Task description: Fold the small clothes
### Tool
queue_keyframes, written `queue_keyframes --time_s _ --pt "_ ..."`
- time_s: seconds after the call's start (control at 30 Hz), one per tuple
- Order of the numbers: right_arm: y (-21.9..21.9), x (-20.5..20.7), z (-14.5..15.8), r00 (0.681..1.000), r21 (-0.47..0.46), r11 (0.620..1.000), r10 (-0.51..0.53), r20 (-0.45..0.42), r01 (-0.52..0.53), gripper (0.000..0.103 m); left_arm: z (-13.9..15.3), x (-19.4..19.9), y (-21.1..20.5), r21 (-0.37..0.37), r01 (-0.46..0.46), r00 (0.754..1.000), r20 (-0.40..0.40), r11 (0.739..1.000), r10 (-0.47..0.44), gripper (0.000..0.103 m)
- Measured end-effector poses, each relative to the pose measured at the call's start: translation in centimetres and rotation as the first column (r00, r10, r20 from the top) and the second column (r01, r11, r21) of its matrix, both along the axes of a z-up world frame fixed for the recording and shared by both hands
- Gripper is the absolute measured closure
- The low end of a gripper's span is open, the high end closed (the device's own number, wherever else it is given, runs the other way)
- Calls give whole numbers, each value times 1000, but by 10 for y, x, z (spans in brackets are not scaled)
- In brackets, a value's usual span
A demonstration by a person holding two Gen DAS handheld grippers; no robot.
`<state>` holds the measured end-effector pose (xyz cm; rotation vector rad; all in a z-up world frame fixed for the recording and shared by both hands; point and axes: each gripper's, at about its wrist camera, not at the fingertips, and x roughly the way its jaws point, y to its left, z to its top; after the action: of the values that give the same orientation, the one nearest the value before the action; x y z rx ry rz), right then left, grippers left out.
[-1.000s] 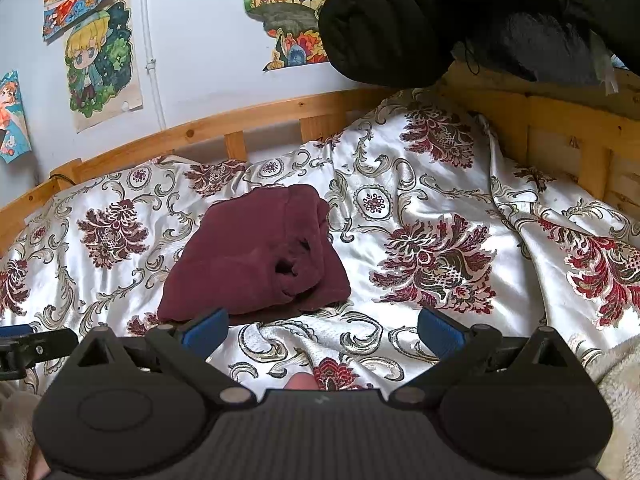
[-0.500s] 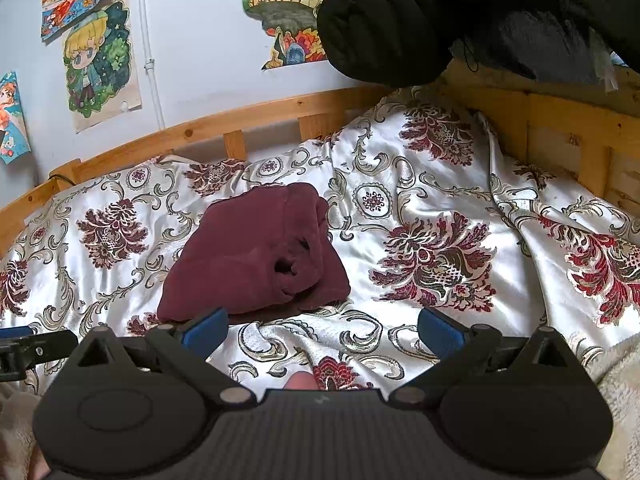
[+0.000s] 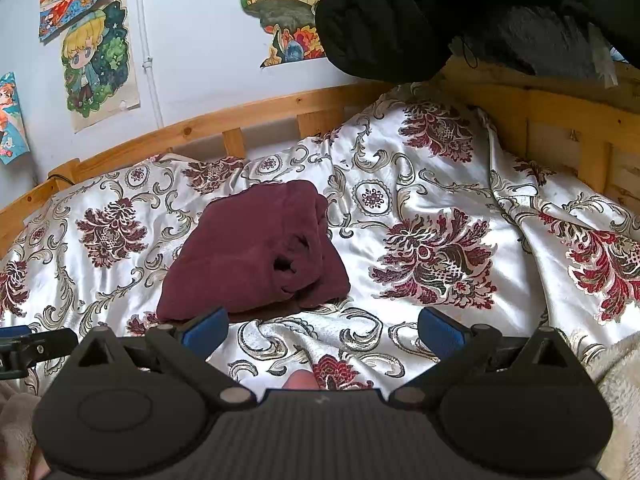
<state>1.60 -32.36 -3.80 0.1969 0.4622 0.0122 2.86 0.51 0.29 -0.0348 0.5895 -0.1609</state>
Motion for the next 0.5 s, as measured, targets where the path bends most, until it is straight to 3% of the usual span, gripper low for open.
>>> queue_keyframes --time_s 0.3,0.5 --pt "1 1 0 1000 5 1000 -5 -5 5 0 6 -2 -6 73 -37 999 36 997 34 1" --pt "2 0 1 1000 5 1000 -5 -3 5 0 8 -4 -6 68 -39 998 49 997 36 1"
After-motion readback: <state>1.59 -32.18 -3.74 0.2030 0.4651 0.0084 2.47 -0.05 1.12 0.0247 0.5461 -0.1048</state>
